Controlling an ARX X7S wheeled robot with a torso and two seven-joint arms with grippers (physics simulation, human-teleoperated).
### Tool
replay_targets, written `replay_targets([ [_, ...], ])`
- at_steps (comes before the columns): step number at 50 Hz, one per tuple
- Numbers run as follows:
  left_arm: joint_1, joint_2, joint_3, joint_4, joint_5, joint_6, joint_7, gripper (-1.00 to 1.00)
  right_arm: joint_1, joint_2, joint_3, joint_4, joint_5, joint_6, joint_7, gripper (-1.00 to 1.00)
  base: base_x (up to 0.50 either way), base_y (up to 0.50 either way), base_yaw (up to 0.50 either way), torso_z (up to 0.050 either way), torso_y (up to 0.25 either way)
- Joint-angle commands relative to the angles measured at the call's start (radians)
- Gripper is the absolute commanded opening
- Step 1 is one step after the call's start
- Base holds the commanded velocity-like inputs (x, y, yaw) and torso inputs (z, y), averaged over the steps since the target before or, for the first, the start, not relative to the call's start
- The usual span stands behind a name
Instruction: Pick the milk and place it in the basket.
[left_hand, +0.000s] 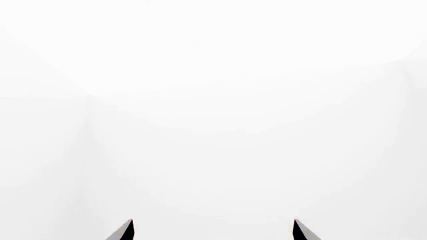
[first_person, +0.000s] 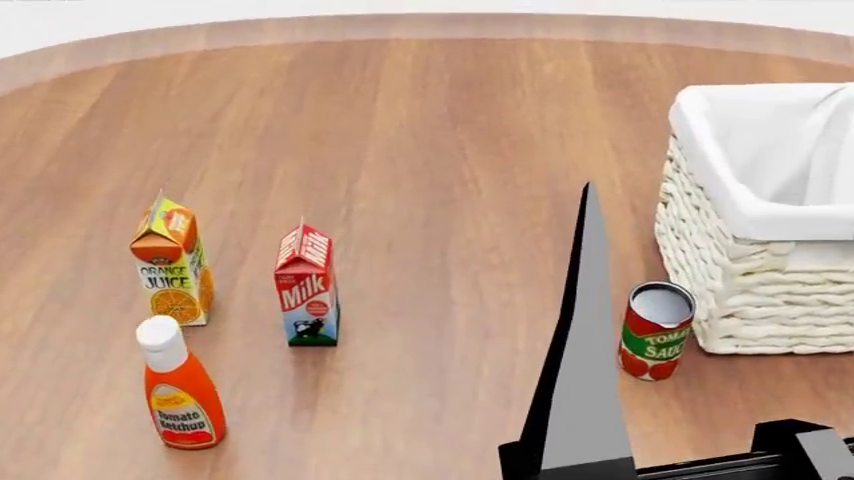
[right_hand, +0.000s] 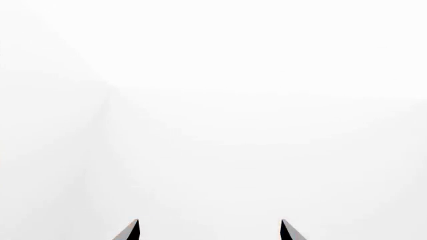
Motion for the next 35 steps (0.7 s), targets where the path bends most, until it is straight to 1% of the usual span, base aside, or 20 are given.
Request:
replay_targets([
  [1, -0.007, 0.016, -0.021, -0.048, 0.037, 0.046, -0.003, 1.00, -0.011, -0.015, 0.001, 0.034, -0.046, -0.045, -0.033, 1.00, 0.50, -0.03, 0.00, 0.000, 0.000],
  [35, -0.013, 0.006, -0.010, -0.053, 0.032, 0.055, -0.012, 1.00, -0.009, 0.000, -0.028, 0.048, -0.050, -0.069, -0.027, 1.00, 0.50, 0.00, 0.00, 0.000, 0.001],
])
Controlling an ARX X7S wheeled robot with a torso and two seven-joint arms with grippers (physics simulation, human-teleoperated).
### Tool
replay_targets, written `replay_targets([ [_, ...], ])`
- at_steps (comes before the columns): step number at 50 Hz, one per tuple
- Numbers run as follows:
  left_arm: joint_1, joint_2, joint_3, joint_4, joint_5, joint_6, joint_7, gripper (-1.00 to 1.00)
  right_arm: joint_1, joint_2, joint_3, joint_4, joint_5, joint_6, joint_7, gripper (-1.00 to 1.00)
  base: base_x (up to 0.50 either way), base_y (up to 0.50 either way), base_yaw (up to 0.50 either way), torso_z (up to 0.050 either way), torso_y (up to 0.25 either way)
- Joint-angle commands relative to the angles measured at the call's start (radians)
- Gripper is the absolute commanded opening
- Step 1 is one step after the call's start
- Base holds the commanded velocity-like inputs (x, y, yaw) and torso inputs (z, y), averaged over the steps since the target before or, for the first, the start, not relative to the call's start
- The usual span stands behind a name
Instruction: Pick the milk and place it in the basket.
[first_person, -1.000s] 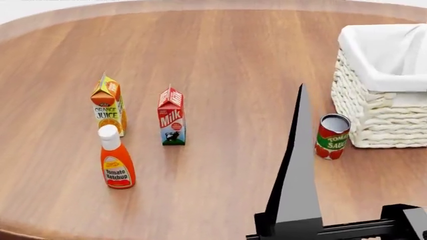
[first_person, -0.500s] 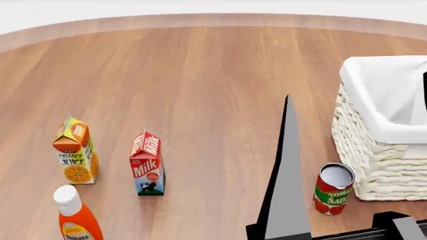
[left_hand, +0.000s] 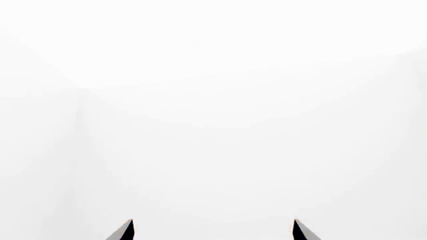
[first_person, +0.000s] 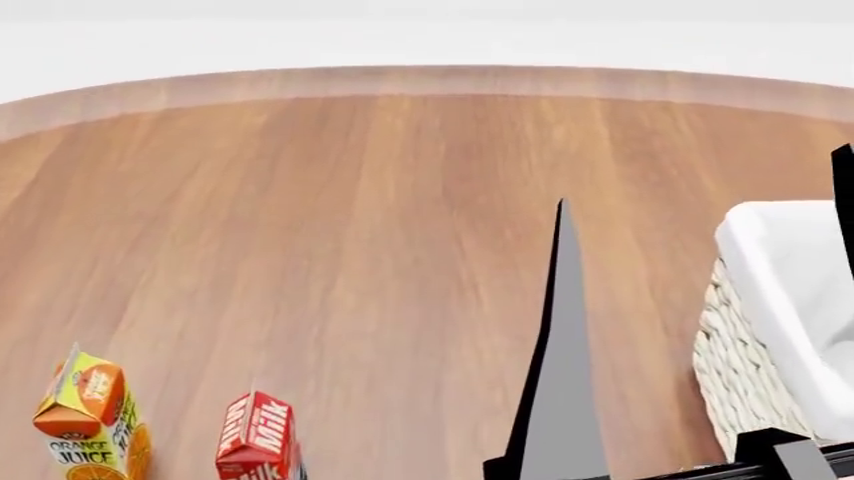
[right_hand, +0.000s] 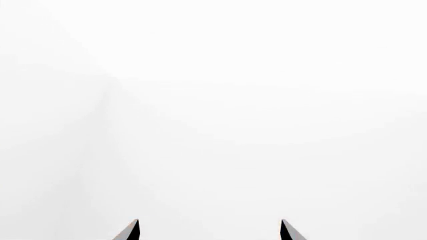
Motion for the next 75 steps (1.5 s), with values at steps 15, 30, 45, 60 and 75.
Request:
replay_targets([
  [15, -0.002, 0.016, -0.013, -0.053, 0.045, 0.052, -0.005, 1.00, -0.008, -0.017, 0.002, 0.049, -0.026, -0.051, -0.016, 1.00, 0.50, 0.00, 0.00, 0.000, 0.001],
  [30, 0.003, 0.005, -0.017, -0.053, 0.040, 0.058, -0.011, 1.00, 0.045, -0.014, -0.013, 0.067, -0.008, -0.013, 0.001, 1.00, 0.09, 0.00, 0.00, 0.000, 0.001],
  [45, 0.008, -0.001, -0.015, -0.059, 0.038, 0.064, -0.014, 1.00, 0.211, 0.050, -0.067, 0.170, 0.234, 0.095, -0.137, 1.00, 0.00, 0.00, 0.00, 0.000, 0.000],
  [60, 0.011, 0.002, -0.009, -0.066, 0.045, 0.072, -0.015, 1.00, 0.267, 0.094, -0.157, 0.240, 0.296, 0.175, -0.331, 1.00, 0.00, 0.00, 0.00, 0.000, 0.000],
  [75, 0.013, -0.001, -0.007, -0.071, 0.048, 0.078, -0.015, 1.00, 0.233, 0.071, -0.276, 0.260, 0.208, 0.164, -0.554, 1.00, 0.00, 0.00, 0.00, 0.000, 0.000],
])
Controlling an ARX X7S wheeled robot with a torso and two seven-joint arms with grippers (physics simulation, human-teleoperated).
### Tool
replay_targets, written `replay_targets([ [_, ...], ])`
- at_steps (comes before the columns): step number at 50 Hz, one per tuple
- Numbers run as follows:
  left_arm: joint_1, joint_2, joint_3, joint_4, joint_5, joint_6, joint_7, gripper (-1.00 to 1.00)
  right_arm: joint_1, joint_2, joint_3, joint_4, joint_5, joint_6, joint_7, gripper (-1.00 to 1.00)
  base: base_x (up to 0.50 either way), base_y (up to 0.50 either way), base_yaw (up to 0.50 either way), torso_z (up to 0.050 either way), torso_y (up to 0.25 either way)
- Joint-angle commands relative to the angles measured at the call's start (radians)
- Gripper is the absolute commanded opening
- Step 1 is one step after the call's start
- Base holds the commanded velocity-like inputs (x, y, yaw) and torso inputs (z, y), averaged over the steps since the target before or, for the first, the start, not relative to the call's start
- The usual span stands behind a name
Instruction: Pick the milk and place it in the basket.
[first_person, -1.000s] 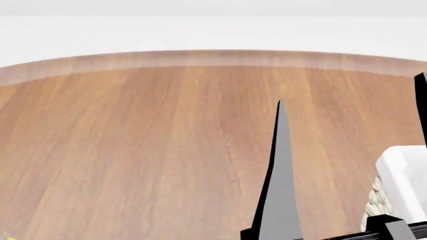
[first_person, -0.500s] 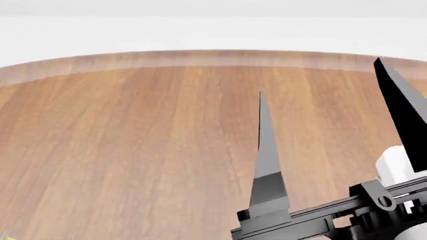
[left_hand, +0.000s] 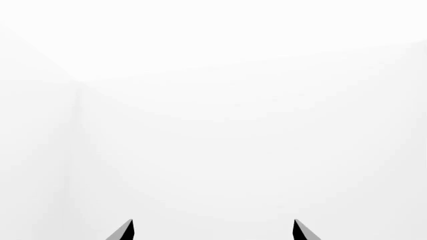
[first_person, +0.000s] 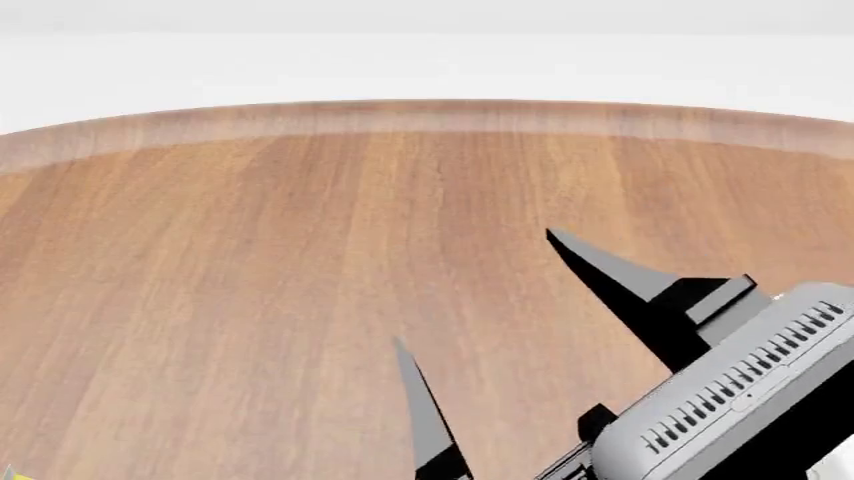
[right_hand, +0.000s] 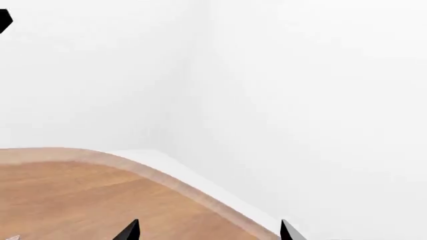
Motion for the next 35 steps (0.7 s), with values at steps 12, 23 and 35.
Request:
replay_targets([
  [12, -0.006, 0.020, -0.014, -0.058, 0.046, 0.050, 0.002, 1.00, -0.005, -0.094, -0.153, 0.101, -0.144, 0.010, -0.227, 1.00, 0.00, 0.00, 0.00, 0.000, 0.000],
  [23, -0.009, 0.018, -0.013, -0.056, 0.041, 0.048, -0.001, 1.00, -0.025, -0.132, -0.223, 0.134, -0.199, -0.009, -0.315, 1.00, 0.00, 0.00, 0.00, 0.000, 0.000],
  [35, -0.010, 0.012, -0.016, -0.057, 0.038, 0.051, -0.005, 1.00, -0.068, -0.137, -0.283, 0.134, -0.290, -0.065, -0.393, 1.00, 0.00, 0.00, 0.00, 0.000, 0.000],
])
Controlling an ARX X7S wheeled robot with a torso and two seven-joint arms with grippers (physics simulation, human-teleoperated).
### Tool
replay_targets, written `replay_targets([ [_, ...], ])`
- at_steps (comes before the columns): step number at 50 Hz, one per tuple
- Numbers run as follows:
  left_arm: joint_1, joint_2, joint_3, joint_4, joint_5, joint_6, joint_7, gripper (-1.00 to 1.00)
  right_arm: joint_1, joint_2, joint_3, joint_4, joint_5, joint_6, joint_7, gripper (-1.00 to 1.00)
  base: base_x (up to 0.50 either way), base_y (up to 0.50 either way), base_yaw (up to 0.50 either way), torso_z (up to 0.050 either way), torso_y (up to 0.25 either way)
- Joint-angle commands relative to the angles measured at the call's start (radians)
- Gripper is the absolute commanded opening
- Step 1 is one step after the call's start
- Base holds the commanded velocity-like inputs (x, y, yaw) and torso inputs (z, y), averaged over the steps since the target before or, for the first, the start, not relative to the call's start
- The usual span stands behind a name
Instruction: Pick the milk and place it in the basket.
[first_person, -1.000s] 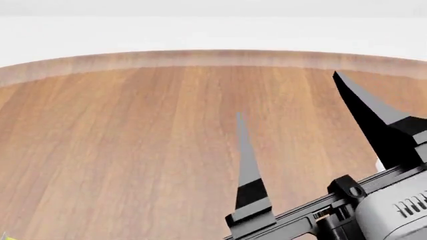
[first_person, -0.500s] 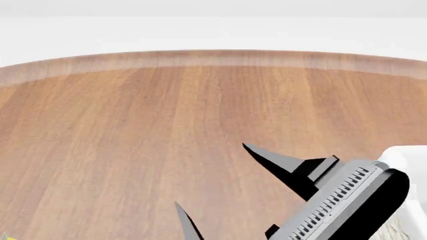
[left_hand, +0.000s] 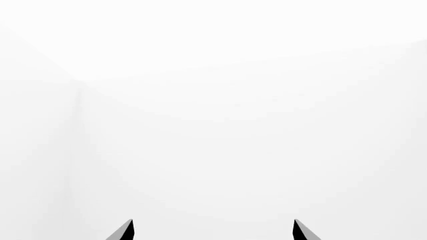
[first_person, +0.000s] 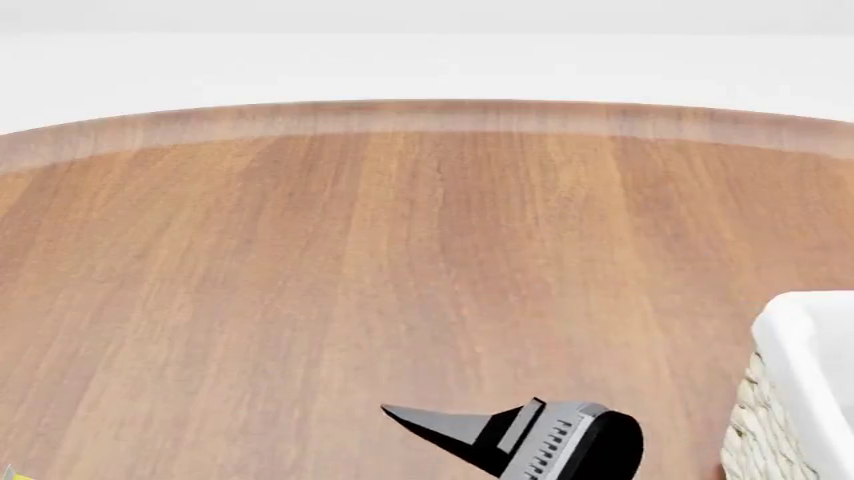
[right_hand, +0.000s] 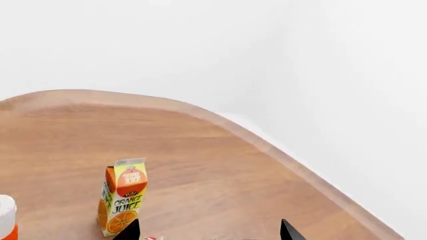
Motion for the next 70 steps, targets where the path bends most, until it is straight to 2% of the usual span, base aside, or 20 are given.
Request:
replay_targets([
  [1, -0.008, 0.020, -0.019, -0.051, 0.040, 0.042, -0.001, 1.00, -0.033, -0.039, -0.038, 0.057, -0.086, -0.069, -0.091, 1.00, 0.00, 0.00, 0.00, 0.000, 0.000],
  [29, -0.004, 0.014, -0.012, -0.057, 0.042, 0.052, -0.008, 1.00, -0.077, -0.100, -0.132, 0.126, -0.161, -0.106, -0.172, 1.00, 0.00, 0.00, 0.00, 0.000, 0.000],
  [46, 0.000, 0.012, -0.008, -0.062, 0.046, 0.059, -0.010, 1.00, -0.080, -0.128, -0.140, 0.203, -0.156, -0.111, -0.185, 1.00, 0.00, 0.00, 0.00, 0.000, 0.000],
  [70, 0.003, 0.007, -0.008, -0.064, 0.044, 0.068, -0.013, 1.00, 0.008, -0.253, -0.176, 0.390, -0.172, -0.055, -0.226, 1.00, 0.00, 0.00, 0.00, 0.000, 0.000],
])
